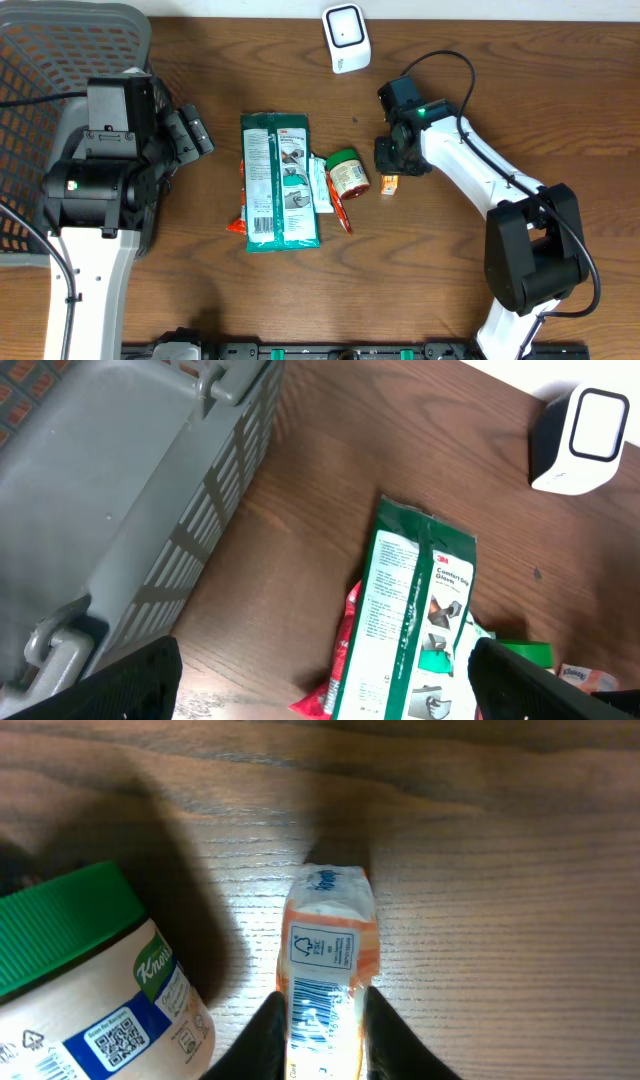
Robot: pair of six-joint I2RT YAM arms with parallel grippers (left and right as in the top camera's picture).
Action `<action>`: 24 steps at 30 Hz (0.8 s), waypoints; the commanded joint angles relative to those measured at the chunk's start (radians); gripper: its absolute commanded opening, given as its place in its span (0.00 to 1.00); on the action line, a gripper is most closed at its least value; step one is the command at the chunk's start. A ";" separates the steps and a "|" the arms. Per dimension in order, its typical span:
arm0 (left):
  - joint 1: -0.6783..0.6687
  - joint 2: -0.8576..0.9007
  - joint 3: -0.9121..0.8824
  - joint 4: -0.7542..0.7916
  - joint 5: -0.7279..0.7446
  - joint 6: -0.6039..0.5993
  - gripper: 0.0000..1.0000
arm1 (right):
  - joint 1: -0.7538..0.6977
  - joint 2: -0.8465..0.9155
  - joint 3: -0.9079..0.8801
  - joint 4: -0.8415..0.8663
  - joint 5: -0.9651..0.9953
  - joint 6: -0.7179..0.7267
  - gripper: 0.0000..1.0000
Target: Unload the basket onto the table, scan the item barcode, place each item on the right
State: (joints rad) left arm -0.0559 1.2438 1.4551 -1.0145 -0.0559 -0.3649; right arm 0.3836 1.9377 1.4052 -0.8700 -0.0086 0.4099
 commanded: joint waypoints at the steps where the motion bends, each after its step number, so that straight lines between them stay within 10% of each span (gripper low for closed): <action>1: 0.003 0.004 0.008 -0.002 -0.009 0.013 0.91 | 0.004 0.013 0.005 -0.002 0.011 0.001 0.15; 9: 0.003 0.004 0.008 -0.002 -0.009 0.013 0.91 | 0.005 0.013 0.005 -0.037 0.011 0.001 0.26; 24: 0.003 0.004 0.008 -0.002 -0.009 0.013 0.91 | 0.005 0.013 0.005 -0.039 0.011 0.001 0.12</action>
State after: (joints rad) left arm -0.0559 1.2438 1.4551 -1.0145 -0.0559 -0.3649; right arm 0.3840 1.9377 1.4052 -0.9085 -0.0067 0.4099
